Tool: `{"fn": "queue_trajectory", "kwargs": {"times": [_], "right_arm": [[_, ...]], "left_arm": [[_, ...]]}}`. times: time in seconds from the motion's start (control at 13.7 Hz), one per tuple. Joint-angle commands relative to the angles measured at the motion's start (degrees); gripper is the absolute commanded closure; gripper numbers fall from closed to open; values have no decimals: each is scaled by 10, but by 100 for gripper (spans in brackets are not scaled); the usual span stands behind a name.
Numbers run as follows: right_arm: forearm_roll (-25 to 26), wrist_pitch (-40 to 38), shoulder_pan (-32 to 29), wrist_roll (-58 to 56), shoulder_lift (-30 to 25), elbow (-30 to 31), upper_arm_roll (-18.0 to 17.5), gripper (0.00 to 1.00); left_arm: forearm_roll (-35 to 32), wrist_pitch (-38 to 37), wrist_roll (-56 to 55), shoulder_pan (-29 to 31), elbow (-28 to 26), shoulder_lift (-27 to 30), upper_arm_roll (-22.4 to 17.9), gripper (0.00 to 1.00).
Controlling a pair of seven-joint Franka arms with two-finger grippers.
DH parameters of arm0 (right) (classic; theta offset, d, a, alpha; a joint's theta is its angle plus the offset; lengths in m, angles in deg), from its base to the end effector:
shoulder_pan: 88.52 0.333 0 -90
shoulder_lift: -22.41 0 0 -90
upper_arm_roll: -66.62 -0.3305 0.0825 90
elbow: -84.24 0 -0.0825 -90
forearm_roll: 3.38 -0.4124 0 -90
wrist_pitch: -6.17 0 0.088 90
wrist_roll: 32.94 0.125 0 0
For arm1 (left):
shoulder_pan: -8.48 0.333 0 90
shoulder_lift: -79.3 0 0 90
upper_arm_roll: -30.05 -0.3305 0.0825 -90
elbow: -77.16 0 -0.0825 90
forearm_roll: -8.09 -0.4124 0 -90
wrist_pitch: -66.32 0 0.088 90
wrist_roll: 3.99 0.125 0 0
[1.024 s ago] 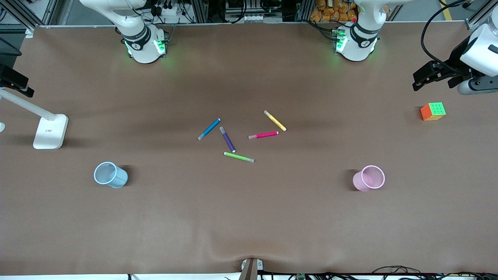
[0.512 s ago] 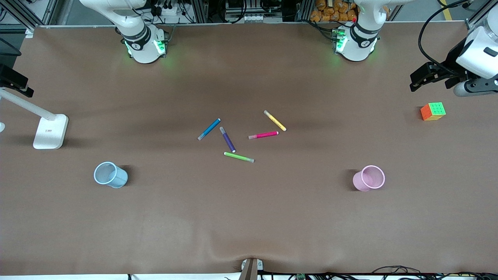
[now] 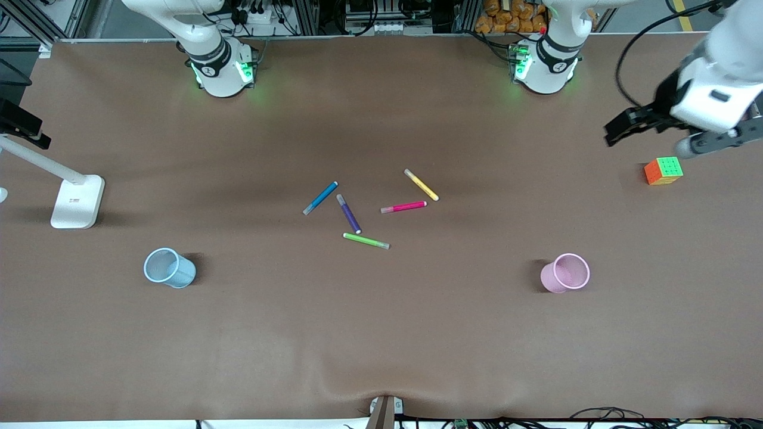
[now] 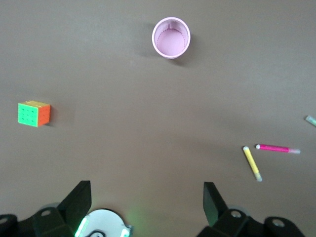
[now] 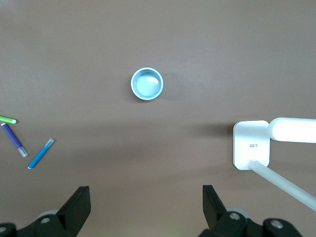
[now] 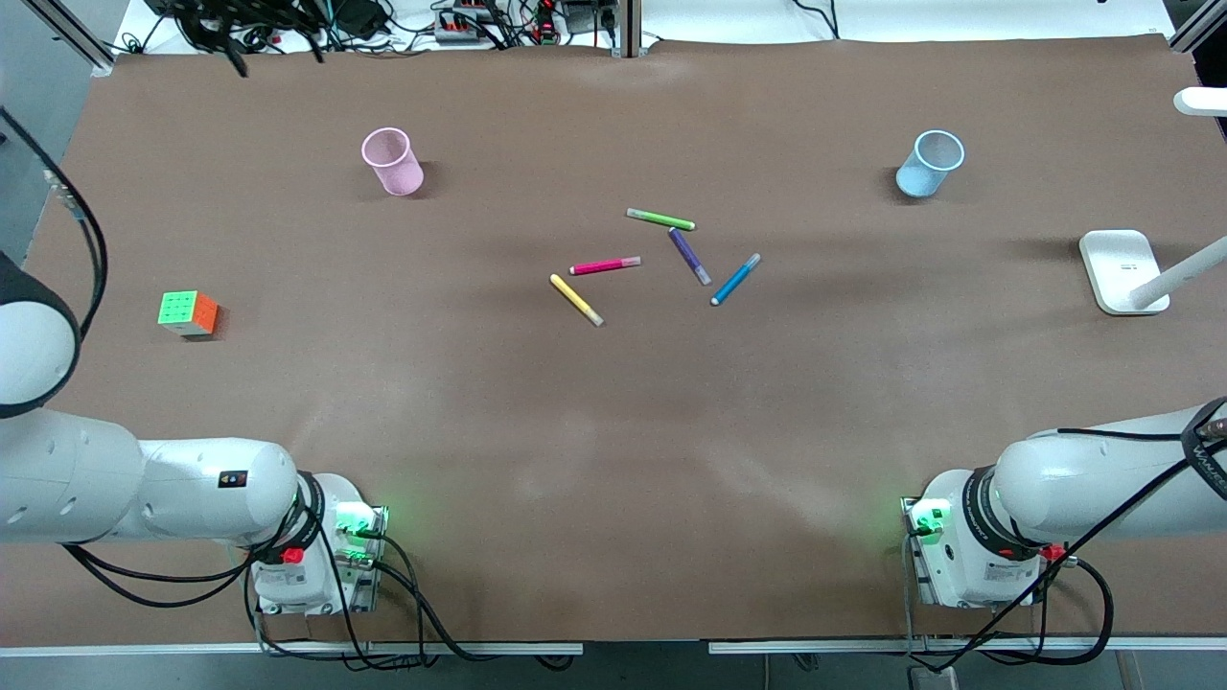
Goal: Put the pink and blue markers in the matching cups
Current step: 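Move the left gripper over the pink marker among the markers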
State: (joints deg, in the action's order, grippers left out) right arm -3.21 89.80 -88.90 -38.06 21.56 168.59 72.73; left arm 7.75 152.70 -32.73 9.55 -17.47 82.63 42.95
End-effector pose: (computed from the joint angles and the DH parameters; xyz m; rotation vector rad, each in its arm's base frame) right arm 0.5626 -0.0649 0.6685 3.1398 -0.0380 0.0032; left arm 0.5424 -0.1162 0.6079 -3.0576 -0.4561 0.1166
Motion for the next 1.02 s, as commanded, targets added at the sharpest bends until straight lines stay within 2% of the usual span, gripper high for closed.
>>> {"fn": "queue_trajectory", "kwargs": {"times": [0.0,0.44,0.66,0.95], "right_arm": [[-10,3,-12,-7,1,-1,-5,0],[-10,3,-12,-7,1,-1,-5,0],[-10,3,-12,-7,1,-1,-5,0],[-10,4,-14,-7,2,-1,-5,0]], "left_arm": [[2,7,-59,-1,0,-19,26,0],[1,89,-231,-2,-60,-33,111,0],[-11,129,-364,-8,-58,-87,161,0],[-53,183,-477,-61,-53,-151,165,0]]}}
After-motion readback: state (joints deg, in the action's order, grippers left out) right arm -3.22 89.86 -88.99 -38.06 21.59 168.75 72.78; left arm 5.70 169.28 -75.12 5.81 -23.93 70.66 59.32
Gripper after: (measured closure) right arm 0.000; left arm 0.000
